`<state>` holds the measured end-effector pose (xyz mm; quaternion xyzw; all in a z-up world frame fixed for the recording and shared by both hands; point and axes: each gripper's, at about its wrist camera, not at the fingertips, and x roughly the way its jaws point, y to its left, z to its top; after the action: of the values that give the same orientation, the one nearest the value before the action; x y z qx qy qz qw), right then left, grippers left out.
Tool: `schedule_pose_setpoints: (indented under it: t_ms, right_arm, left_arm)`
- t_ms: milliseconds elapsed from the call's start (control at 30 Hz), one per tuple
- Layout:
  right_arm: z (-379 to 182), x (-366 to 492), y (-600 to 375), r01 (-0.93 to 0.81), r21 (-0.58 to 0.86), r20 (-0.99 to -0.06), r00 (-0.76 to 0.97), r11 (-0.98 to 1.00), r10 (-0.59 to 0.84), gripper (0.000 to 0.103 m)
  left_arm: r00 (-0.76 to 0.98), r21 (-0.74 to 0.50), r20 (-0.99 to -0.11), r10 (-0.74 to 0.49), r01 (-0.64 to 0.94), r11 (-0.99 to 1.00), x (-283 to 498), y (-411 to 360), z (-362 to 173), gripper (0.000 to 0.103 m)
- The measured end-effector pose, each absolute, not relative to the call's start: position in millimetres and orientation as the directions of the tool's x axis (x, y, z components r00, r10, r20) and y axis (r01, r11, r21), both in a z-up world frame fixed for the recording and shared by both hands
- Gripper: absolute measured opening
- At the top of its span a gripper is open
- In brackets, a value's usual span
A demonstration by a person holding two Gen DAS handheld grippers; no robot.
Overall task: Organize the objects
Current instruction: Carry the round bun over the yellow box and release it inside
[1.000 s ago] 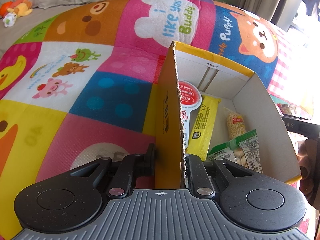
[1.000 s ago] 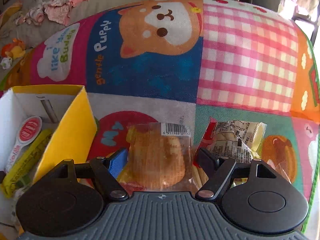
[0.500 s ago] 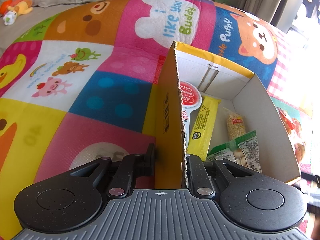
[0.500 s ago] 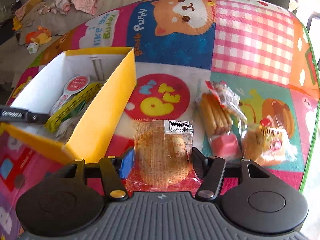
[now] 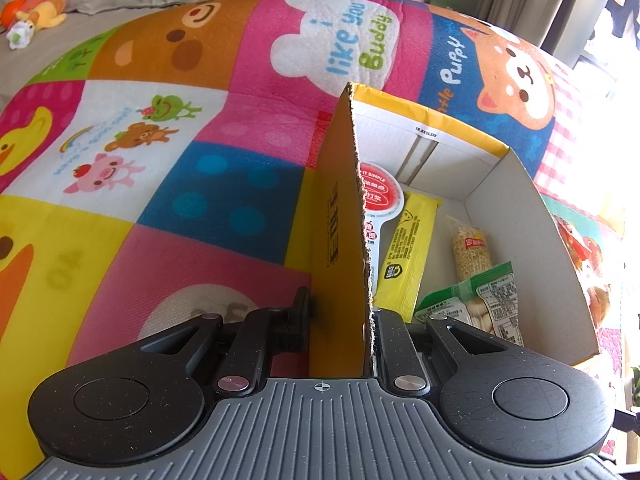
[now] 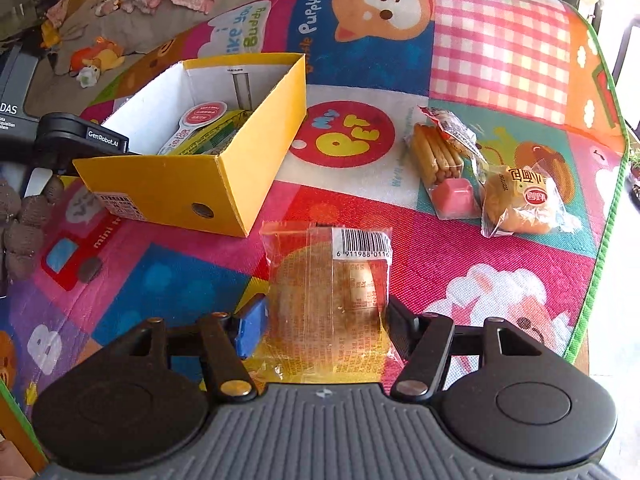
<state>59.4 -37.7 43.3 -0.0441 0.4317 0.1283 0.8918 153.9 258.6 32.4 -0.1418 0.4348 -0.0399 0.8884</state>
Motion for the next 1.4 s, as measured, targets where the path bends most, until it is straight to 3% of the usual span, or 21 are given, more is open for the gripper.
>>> schedule_pose_setpoints:
  t_ms: [167,400,767,833,867,1100,1233,1400]
  right_arm:
    - [40.9,56.9,-29.4,-0.275,0.028,-0.785,0.589,0.961,0.191,0.073]
    - [49.2,53.4,-32.7,-0.282,0.090,-0.775,0.583,0.955,0.245,0.074]
    - [37.9,68.1,-31.0,-0.215,0.029,-0.783,0.602,0.976,0.156,0.077]
    - [36.8,68.9,-30.3,-0.214,0.027,-0.791,0.592,0.977,0.151,0.073]
    - [37.2,67.4,-29.3,-0.223,0.028,-0.795,0.586,0.974,0.157,0.063]
    - [59.6,35.6,-19.1,-0.347,0.059,-0.792,0.555,0.936,0.255,0.060]
    - [93.2,16.4,-10.1,-0.406,0.032,-0.742,0.603,0.913,0.294,0.060]
    - [153.5,16.8,-8.0,-0.424,0.038,-0.611,0.707,0.905,0.357,0.060]
  left_arm:
    - [0.619,-0.287,-0.761,-0.195,-0.052,0.956,153.8,258.7,32.1,0.017]
    - [0.619,-0.287,-0.761,-0.194,-0.052,0.957,153.8,258.9,32.0,0.017]
    - [0.619,-0.285,-0.761,-0.195,-0.049,0.957,153.6,259.0,32.1,0.017]
    - [0.618,-0.283,-0.762,-0.194,-0.048,0.958,154.1,258.3,32.2,0.017]
    - [0.618,-0.283,-0.762,-0.194,-0.048,0.958,154.3,258.1,32.2,0.017]
    - [0.611,-0.271,-0.769,-0.189,-0.044,0.962,155.9,256.7,33.3,0.017]
    - [0.601,-0.253,-0.778,-0.182,-0.034,0.967,158.0,254.4,34.9,0.016]
    - [0.602,-0.252,-0.778,-0.181,-0.035,0.967,157.2,254.0,35.4,0.016]
